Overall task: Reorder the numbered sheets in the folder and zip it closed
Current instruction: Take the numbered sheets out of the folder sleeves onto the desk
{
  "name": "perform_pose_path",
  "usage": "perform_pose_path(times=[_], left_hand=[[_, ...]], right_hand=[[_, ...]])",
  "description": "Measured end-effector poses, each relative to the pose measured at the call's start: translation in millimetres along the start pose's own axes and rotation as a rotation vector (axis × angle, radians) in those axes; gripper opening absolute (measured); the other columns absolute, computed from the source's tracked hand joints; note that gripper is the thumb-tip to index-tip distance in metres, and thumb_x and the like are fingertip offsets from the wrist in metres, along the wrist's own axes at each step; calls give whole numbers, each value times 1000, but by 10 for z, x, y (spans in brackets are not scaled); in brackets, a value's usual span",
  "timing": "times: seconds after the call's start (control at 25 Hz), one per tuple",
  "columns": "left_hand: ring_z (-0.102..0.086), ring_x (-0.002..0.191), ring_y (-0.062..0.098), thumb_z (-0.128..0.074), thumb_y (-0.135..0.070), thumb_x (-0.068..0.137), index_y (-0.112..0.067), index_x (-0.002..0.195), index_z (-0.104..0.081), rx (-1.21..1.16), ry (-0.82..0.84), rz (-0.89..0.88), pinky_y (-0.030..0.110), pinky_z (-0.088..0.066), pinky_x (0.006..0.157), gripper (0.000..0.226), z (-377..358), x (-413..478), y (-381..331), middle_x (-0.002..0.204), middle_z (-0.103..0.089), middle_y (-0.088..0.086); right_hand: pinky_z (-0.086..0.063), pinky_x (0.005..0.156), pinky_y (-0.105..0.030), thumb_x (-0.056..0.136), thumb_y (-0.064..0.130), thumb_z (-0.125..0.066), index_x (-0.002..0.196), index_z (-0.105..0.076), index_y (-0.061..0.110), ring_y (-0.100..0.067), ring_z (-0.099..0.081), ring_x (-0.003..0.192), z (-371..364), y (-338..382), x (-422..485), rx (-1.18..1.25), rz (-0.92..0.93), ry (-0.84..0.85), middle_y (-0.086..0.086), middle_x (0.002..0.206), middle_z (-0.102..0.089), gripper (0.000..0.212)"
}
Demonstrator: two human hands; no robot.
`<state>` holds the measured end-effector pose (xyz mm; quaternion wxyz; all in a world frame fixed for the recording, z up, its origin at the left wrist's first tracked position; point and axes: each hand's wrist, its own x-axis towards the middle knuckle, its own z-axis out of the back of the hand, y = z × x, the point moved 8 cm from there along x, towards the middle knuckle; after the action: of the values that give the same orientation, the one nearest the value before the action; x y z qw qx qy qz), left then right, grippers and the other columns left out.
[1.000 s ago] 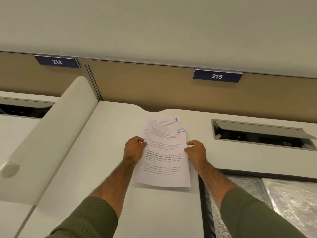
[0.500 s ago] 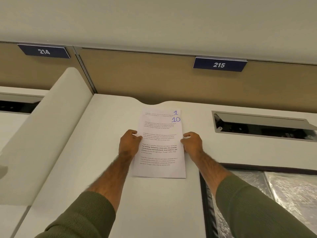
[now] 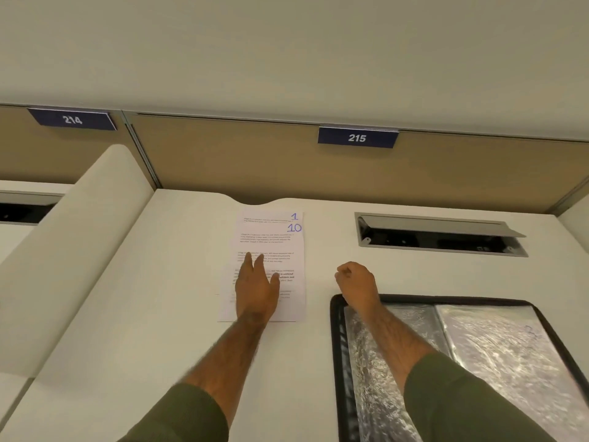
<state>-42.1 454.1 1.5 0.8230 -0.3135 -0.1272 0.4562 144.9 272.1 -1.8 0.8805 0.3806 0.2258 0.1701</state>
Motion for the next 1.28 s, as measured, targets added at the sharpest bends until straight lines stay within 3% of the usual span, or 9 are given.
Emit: perform_pose_path(times=[0.28, 0.36, 0.48, 0.56, 0.72, 1.0, 1.28], left_hand=[[10, 155, 25, -33, -48, 106, -18, 162, 0, 187, 205, -318, 42, 2, 127, 71, -1116, -1222, -1264, 168, 14, 6], [17, 154, 24, -31, -52, 106, -19, 161, 5, 219, 254, -379, 43, 5, 126, 74, -1488, -1569, -1605, 167, 19, 5], [27, 151, 21, -24, -59, 104, -21, 159, 14, 242, 314, -445, 43, 12, 125, 77, -2068, -2096, -2132, 164, 28, 2], [30, 149, 20, -19, -63, 103, -22, 158, 18, 264, 337, -467, 44, 14, 124, 78, -2416, -2421, -2445, 163, 30, 1], [36, 147, 18, -10, -77, 96, -23, 156, 24, 337, 376, -486, 48, 14, 124, 88, -3035, -3098, -2976, 161, 36, -3], [41, 144, 21, -7, -98, 75, -20, 153, 30, 500, 471, -455, 53, 16, 122, 116, -3709, -3667, -3358, 156, 44, 0], [43, 143, 23, -10, -98, 77, -19, 152, 32, 579, 470, -444, 54, 15, 122, 116, -3842, -3721, -3410, 155, 46, 2]], right_hand=[[-50, 89, -30, 99, 28, -59, 114, -67, 21, -14, -62, 100, 1366, -924, -577, -151, 14, -94, 4, 115, -68, 19], [-43, 99, -31, 100, 35, -57, 130, -62, 21, -18, -57, 117, 1813, -1321, -653, -218, 32, -122, 3, 131, -62, 34], [-26, 118, -36, 100, 48, -53, 149, -44, 21, -22, -33, 147, 2465, -2015, -740, -401, 69, -103, -1, 156, -43, 57], [-21, 122, -40, 98, 55, -52, 157, -31, 22, -24, -19, 154, 2799, -2416, -779, -535, 112, -27, -1, 164, -29, 70], [-25, 120, -46, 96, 58, -55, 159, -20, 24, -28, -16, 154, 3363, -2904, -813, -645, 209, 50, -2, 167, -21, 80], [-22, 123, -50, 95, 58, -56, 161, -12, 27, -28, -8, 156, 3616, -3145, -550, -626, 239, 149, 0, 169, -12, 85], [-21, 122, -53, 94, 53, -59, 161, -6, 27, -28, -3, 156, 3447, -3096, -276, -683, 338, 255, 3, 169, -6, 89]])
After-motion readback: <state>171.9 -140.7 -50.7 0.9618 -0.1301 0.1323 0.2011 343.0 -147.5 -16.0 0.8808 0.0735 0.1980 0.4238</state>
